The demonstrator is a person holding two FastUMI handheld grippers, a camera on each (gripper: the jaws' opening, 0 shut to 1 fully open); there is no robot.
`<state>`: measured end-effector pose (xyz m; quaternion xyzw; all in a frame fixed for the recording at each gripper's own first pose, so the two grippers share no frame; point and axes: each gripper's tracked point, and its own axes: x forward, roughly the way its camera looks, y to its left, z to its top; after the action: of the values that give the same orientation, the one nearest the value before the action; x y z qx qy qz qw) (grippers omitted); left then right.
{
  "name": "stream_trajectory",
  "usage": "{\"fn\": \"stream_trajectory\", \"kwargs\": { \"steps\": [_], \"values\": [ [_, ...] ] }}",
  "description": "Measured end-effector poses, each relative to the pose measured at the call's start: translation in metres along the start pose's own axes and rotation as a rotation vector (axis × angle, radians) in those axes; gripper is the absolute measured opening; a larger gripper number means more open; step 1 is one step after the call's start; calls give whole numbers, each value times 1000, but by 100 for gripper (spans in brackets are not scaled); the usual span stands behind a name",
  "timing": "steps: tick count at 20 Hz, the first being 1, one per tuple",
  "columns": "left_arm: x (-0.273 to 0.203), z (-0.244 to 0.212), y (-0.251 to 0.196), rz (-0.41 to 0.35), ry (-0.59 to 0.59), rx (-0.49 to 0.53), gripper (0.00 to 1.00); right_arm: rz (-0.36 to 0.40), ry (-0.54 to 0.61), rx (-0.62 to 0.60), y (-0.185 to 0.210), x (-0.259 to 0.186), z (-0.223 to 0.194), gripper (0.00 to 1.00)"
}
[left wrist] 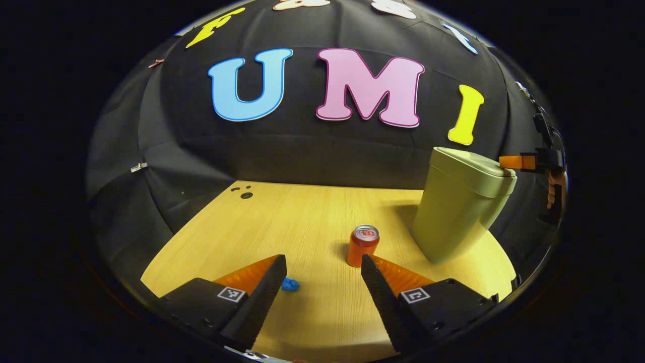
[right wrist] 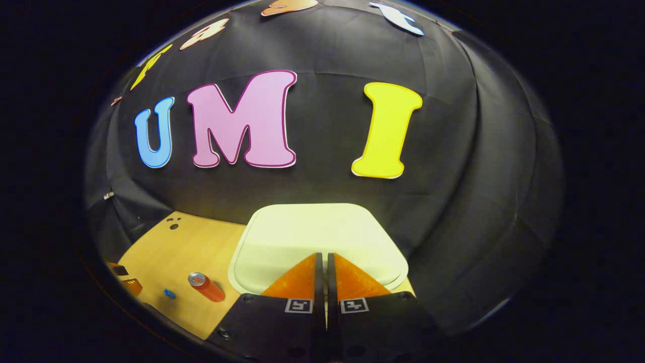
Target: Press the lid of the desktop garbage bin to open it, pick up the crumpled paper on the desktop and throw it into the bin, then pick up the pop can on the desktop and drop it into the bin, and finally close the garbage bin lid.
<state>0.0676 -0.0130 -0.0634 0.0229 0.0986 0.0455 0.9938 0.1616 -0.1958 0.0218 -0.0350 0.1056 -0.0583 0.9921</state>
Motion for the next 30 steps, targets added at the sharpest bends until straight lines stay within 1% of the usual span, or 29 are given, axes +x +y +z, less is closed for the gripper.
{"fn": "stream_trajectory", "kwargs": {
  "steps": [3,7,10,12,14,18,22,23,27,30],
  "values": [
    [-3,2,3,3,-8,-2,96,7,-44,67,4,-6,19,5],
    [-4,6,4,-3,-29,-4,96,-11,-127,99,-6,-27,56,5],
    [-7,7,5,-11,-35,-17,96,-19,-152,114,-9,-41,68,5],
    [-8,7,7,-13,-35,-26,96,-32,-120,93,-12,-41,57,5],
    [-11,7,12,-11,-38,-37,96,-23,-91,110,-6,-45,47,5],
    [-15,5,25,3,-48,-43,96,-44,-167,112,0,-60,57,5],
    [-14,3,52,44,-57,-64,96,-16,-234,133,23,-78,61,5],
    [-14,1,59,54,-59,-65,96,-12,-236,132,28,-82,58,7],
    [-10,-16,83,74,-42,-42,96,14,-218,113,48,-89,44,100],
    [1,-38,92,57,11,-14,96,18,-201,105,62,-96,32,99]
  ]
}}
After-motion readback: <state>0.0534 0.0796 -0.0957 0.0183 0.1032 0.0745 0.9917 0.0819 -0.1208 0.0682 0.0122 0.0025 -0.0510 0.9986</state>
